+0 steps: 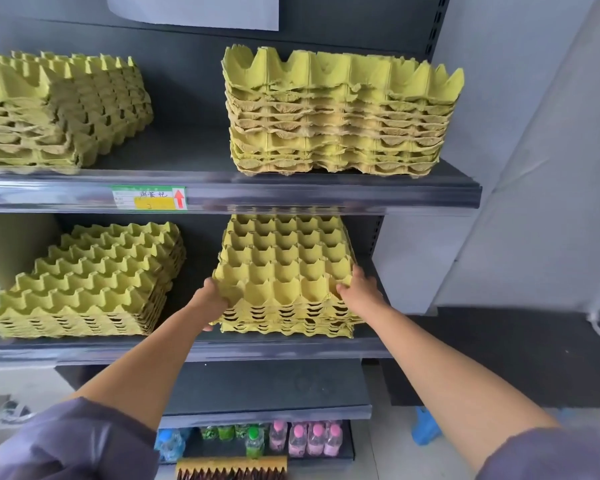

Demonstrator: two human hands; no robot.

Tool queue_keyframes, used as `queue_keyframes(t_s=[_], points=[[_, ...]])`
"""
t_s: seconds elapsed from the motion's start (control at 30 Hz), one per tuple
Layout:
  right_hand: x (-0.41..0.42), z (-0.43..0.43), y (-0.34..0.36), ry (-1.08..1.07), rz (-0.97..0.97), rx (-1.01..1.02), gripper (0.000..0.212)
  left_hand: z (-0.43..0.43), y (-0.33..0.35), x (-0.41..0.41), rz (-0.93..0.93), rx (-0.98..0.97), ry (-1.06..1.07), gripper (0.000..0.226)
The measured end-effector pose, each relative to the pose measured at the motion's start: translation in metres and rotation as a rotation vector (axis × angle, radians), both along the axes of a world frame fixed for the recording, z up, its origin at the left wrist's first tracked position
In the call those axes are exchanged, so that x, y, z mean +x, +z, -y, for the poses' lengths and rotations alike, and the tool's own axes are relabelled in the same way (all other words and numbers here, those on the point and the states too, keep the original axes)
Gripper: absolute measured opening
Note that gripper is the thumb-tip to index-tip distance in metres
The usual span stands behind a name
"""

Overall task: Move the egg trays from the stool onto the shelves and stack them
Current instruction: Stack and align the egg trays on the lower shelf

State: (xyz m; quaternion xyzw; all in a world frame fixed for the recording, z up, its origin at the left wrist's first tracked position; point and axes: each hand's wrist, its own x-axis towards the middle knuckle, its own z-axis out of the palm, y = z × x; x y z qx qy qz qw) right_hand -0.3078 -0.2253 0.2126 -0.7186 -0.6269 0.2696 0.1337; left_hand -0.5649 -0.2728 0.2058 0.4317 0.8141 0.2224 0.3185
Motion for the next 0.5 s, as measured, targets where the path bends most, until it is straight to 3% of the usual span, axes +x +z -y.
queue_keyframes(t_s=[0.13,0.3,0.5], points=[[0.000,-0.005,0.003,-0.052,-0.113,-0.070,0.065,-0.011,-0.007,-0.011,0.017,-0.003,-0.041,0.057],[-0.003,-0.005,0.003,-0.165,-0.351,-0.142,0.066,-0.009,-0.007,-0.009,0.080,0.000,-0.019,0.046],[-0.003,-0.008,0.009,-0.192,-0.412,0.030,0.054,-0.014,-0.001,-0.013,0.143,0.122,0.004,0.042]])
